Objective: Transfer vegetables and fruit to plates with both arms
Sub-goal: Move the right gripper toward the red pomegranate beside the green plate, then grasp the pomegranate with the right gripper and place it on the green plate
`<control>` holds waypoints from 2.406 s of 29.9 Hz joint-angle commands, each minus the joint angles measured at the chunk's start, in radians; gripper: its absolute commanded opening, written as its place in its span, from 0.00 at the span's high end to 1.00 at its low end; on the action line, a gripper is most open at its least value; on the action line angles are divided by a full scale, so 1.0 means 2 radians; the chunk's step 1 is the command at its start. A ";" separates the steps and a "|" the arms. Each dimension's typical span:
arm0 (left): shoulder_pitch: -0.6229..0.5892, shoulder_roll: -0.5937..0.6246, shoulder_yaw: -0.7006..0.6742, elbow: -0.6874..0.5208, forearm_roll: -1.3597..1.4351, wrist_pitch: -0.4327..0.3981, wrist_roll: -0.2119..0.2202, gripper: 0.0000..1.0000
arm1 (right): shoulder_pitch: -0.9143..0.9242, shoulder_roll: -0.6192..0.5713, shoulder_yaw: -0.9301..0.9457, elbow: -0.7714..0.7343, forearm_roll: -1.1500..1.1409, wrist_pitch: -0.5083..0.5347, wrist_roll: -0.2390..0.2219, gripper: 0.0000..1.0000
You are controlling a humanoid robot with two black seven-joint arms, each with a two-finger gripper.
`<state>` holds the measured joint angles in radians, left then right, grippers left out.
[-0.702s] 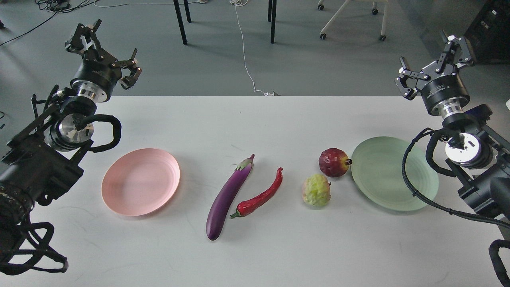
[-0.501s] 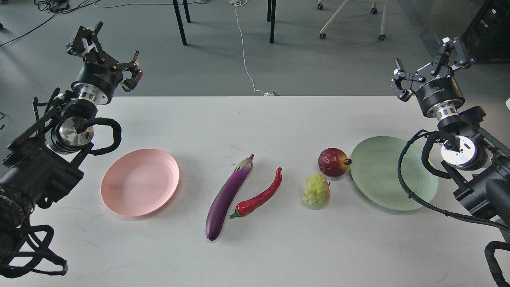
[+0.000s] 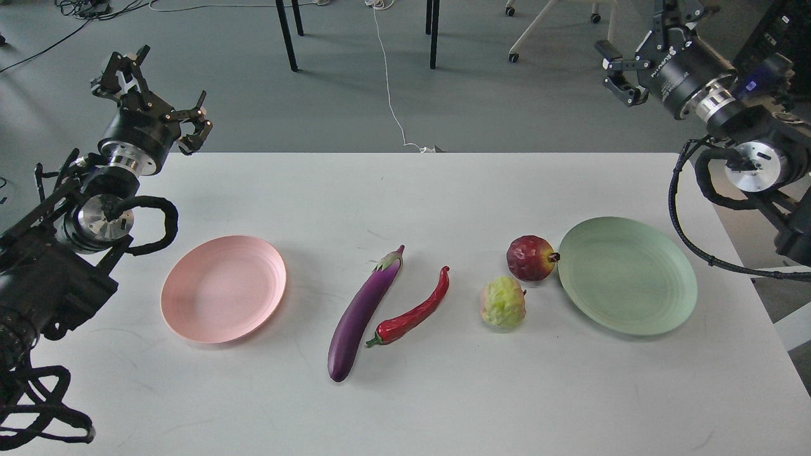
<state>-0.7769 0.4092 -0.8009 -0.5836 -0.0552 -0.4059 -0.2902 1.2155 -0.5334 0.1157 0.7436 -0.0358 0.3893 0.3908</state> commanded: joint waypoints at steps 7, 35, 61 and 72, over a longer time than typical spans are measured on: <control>0.000 0.021 -0.005 -0.017 -0.002 -0.021 -0.001 0.02 | 0.132 0.074 -0.250 0.038 -0.075 -0.004 0.000 0.02; 0.056 0.040 -0.048 -0.066 -0.025 -0.041 -0.001 0.02 | 0.188 0.254 -0.668 0.049 -0.422 -0.131 0.049 0.06; 0.056 0.058 -0.047 -0.065 -0.024 -0.041 0.001 0.02 | 0.226 0.193 -0.700 0.053 -0.433 -0.130 0.049 0.48; 0.056 0.058 -0.044 -0.065 -0.023 -0.041 -0.001 0.02 | 0.178 0.117 -0.722 0.049 -0.455 -0.135 0.049 0.41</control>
<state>-0.6660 0.5268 -0.8906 -0.7133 -0.1012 -0.4887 -0.2904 1.5974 -0.2754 -1.3282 0.8473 -0.9401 0.1249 0.4887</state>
